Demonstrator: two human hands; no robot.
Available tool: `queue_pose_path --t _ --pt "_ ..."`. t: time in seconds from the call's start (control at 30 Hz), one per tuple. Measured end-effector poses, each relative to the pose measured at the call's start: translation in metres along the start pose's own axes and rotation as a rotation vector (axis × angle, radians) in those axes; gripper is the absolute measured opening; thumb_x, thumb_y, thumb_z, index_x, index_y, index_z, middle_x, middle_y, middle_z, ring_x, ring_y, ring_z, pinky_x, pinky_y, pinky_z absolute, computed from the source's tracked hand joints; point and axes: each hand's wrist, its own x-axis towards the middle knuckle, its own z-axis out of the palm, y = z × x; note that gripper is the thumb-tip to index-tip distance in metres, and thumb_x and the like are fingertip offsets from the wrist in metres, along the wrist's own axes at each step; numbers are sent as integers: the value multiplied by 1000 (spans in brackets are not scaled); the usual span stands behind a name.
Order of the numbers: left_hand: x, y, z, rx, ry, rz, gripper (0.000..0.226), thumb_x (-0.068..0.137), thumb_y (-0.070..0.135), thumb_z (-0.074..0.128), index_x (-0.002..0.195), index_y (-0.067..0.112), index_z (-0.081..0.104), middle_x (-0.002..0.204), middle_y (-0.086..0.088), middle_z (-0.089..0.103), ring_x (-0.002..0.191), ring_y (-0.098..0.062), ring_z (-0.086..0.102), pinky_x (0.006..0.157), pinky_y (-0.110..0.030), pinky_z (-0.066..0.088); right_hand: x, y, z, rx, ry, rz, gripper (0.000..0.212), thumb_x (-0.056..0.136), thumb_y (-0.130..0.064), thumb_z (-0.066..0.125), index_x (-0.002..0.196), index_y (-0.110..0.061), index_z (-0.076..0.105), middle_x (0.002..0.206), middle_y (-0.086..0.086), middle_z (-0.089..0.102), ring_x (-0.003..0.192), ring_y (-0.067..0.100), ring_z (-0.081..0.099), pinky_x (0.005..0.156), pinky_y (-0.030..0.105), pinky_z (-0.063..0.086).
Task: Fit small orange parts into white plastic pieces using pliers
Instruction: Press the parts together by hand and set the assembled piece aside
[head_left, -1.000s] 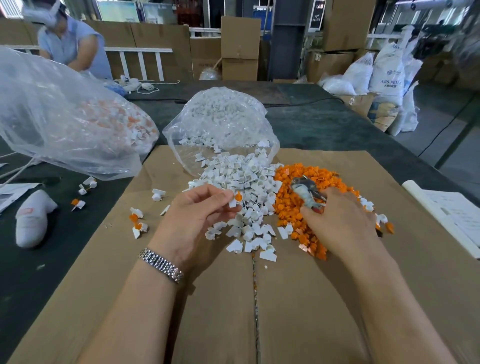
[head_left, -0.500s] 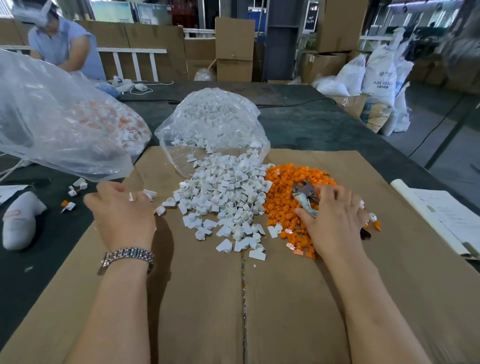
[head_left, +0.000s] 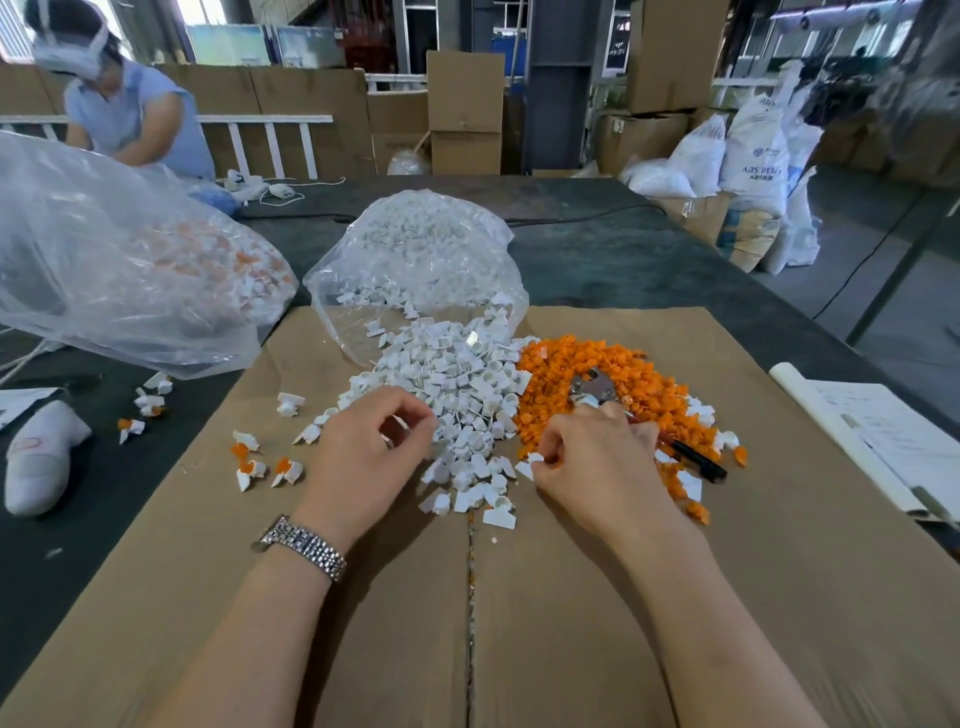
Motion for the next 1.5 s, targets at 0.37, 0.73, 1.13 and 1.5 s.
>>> queue_pose_path --t 0.37,0.73,1.13,1.5 --pt "-6 12 8 -417 -258 -87 27 85 31 77 111 26 73 99 3 77 74 -21 75 67 -31 60 1 -25 -9 406 198 -206 15 87 -27 69 92 -30 55 80 -13 55 80 7 53 90 35 35" --pt "-1 9 11 -643 -255 -223 27 77 26 81 96 8 74 88 -16 76 78 -32 75 71 -31 62 -2 -34 2 628 57 -327 26 90 -15 70 108 -29 59 100 -15 59 98 5 57 84 21 49" --pt "5 2 7 -846 -186 -346 24 72 19 83 94 13 76 93 -17 76 83 -30 76 74 -28 61 7 1 23 101 212 27 26 95 -42 62 118 -32 66 119 -13 59 122 15 43 96 37 32" --pt "0 10 4 -878 -190 -334 21 88 -1 72 108 6 69 94 -9 76 92 -31 76 75 -27 61 6 0 29 36 207 48 26 103 -43 50 114 -34 72 112 -10 63 114 17 43 84 36 21"
